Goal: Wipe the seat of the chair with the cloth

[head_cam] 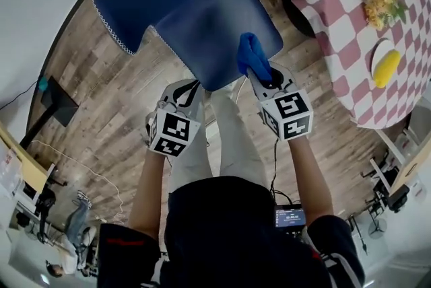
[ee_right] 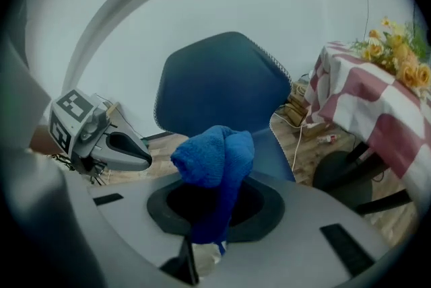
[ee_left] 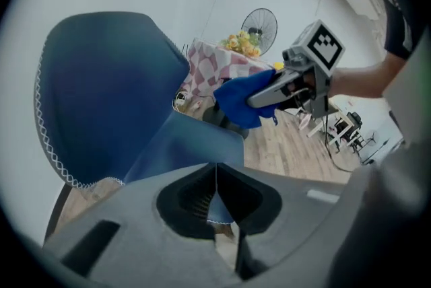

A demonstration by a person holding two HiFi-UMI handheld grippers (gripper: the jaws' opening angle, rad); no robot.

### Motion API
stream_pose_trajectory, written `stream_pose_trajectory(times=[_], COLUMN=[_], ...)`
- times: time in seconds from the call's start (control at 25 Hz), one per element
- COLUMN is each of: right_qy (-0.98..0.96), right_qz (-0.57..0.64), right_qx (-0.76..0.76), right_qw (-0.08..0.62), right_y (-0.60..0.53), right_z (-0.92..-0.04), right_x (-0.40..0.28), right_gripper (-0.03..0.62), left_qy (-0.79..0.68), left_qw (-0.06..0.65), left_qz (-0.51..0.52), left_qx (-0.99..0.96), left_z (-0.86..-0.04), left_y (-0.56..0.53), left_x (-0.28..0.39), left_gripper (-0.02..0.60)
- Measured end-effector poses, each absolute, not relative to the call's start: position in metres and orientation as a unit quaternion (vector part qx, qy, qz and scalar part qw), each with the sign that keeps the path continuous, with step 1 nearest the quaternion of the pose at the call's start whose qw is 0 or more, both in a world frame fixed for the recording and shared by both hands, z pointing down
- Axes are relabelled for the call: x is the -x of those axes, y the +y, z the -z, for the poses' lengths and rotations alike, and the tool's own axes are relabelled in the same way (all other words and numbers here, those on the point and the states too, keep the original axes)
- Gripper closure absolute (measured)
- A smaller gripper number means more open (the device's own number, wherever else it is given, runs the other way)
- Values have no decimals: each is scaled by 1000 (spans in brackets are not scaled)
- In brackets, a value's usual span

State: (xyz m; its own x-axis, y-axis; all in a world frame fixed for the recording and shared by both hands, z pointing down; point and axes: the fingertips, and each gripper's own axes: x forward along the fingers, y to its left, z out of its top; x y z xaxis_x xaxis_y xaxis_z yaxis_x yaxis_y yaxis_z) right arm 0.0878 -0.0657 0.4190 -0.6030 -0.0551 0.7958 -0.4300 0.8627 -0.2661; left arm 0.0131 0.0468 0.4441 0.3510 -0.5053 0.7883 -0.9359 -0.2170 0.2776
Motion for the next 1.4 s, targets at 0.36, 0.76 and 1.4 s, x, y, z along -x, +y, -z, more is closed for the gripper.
stream_pose_trajectory(times=[0.36,0.76,1.4], right_qy=[-847,-844,-831], right_qz=[-231,-199,-213], right_qx=[-79,-61,-79], right_qw=[472,494,508], right_y=[-52,-51,-40], right_z=[-523,-591,-627], right_x=[-82,-76,-91], right_gripper=[536,536,536], left_qy=[-456,-456,-490], left_qw=[385,352,318], left_qz=[-317,-377,-418], left_qx=[-737,-725,-696], left_z=[-557,-642,-693], left_y=[62,42,25], left_x=[-33,-20,-8], left_gripper=[560,558,249])
